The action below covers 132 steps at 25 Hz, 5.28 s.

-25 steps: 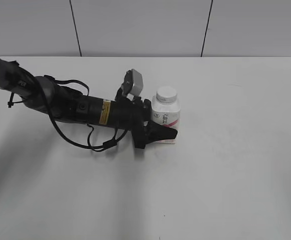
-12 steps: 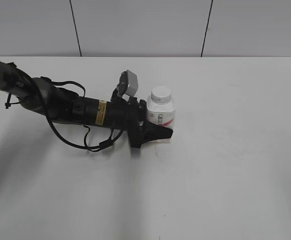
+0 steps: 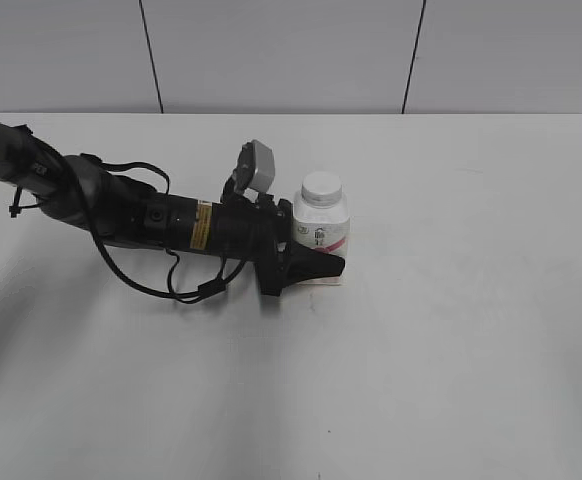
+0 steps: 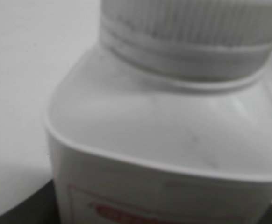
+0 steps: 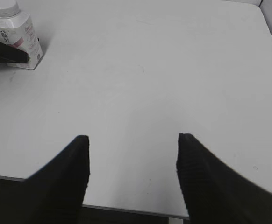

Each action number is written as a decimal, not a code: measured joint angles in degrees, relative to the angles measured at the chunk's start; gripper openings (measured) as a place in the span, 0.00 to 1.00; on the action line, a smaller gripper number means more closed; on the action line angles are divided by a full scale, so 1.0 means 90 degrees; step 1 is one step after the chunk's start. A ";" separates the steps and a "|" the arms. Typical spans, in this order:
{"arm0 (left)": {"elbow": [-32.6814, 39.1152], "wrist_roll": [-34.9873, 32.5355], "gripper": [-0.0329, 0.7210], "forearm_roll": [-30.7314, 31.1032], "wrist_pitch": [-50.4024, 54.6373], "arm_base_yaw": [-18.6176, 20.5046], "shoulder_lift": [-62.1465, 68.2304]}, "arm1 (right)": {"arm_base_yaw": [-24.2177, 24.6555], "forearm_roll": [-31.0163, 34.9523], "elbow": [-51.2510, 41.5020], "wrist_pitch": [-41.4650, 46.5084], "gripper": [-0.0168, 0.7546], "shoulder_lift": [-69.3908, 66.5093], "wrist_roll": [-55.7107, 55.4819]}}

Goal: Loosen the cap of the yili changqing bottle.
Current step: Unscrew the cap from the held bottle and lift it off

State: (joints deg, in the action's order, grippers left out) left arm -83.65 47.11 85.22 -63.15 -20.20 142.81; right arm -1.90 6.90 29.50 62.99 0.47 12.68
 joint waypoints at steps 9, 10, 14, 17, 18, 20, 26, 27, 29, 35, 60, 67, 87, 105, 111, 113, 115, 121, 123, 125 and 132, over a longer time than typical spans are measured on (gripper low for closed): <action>0.0000 -0.0049 0.61 0.0057 -0.0004 0.0000 0.0000 | 0.0000 0.0000 0.0000 0.0000 0.63 0.0000 -0.0006; 0.0000 -0.0050 0.61 0.0065 -0.0012 0.0000 0.0000 | 0.0000 0.0000 0.0000 0.0000 0.63 0.0000 -0.0006; 0.0000 -0.0050 0.61 0.0065 -0.0012 0.0000 0.0000 | 0.0000 0.0000 0.0000 0.0000 0.63 0.0000 0.0000; 0.0000 -0.0050 0.61 0.0065 -0.0015 0.0000 0.0000 | 0.0000 0.0068 0.0000 0.0000 0.63 0.0000 -0.0054; 0.0000 -0.0050 0.61 0.0065 -0.0020 0.0000 0.0000 | 0.0000 0.0113 0.0000 -0.0013 0.63 0.0000 -0.0183; 0.0000 -0.0050 0.61 0.0065 -0.0020 0.0000 0.0000 | 0.0000 0.0146 0.0000 -0.0059 0.63 0.0000 -0.0533; 0.0000 -0.0050 0.61 0.0072 -0.0020 0.0007 0.0000 | 0.0000 0.0351 0.0152 -0.0144 0.63 -0.0907 -0.0840; 0.0000 -0.0050 0.61 0.0072 -0.0020 0.0007 0.0000 | 0.0000 0.0414 0.0193 -0.0210 0.63 -0.1170 -0.0847; 0.0000 -0.0050 0.61 0.0077 -0.0020 0.0007 0.0000 | 0.0000 0.0549 0.0245 -0.0361 0.63 -0.1655 -0.0858; 0.0000 -0.0050 0.61 0.0079 -0.0029 0.0007 0.0000 | 0.0000 0.0794 0.0253 -0.1049 0.63 -0.2622 -0.0865; 0.0000 -0.0055 0.61 0.0099 -0.0050 0.0007 0.0000 | -0.0068 0.0884 0.2190 -0.0543 0.63 -0.6904 -0.1122; 0.0000 -0.0075 0.61 0.0116 -0.0052 0.0007 0.0000 | -0.1056 0.0884 0.2671 -0.0635 0.63 -0.7968 -0.1409; 0.0000 -0.0194 0.61 0.0137 -0.0056 0.0007 0.0000 | -0.2380 0.0940 0.4360 -0.0641 0.63 -0.9587 -0.2108; 0.0000 -0.0441 0.61 0.0158 -0.0072 0.0007 0.0000 | -0.3152 0.0956 0.6857 0.0219 0.63 -1.1937 -0.3682; 0.0000 -0.0451 0.61 0.0158 -0.0072 0.0007 0.0000 | -0.3185 0.0892 0.7508 0.0290 0.63 -1.2613 -0.3927; 0.0000 -0.0451 0.61 0.0158 -0.0072 0.0007 0.0000 | -0.3185 0.0855 0.7638 0.0276 0.63 -1.2766 -0.3969; 0.0000 -0.0451 0.61 0.0158 -0.0072 0.0007 0.0000 | -0.3185 0.0825 0.7732 0.0270 0.63 -1.2920 -0.3988; 0.0000 -0.0451 0.61 0.0158 -0.0072 0.0007 0.0000 | -0.3185 0.0757 0.7986 0.0243 0.63 -1.3353 -0.4006; 0.0000 -0.0451 0.61 0.0163 -0.0072 0.0007 0.0000 | -0.3185 0.0690 0.8031 0.0229 0.63 -1.3401 -0.4006; 0.0000 -0.0451 0.61 0.0163 -0.0072 0.0007 0.0000 | -0.3185 0.0605 0.8047 0.0147 0.63 -1.3408 -0.4013; 0.0000 -0.0451 0.61 0.0163 -0.0072 0.0007 0.0000 | -0.3185 0.0560 0.8049 -0.0030 0.63 -1.3408 -0.4019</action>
State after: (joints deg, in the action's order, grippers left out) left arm -83.65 43.05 86.68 -63.79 -20.13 142.81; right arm -30.57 11.94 101.94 62.72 -120.21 -23.49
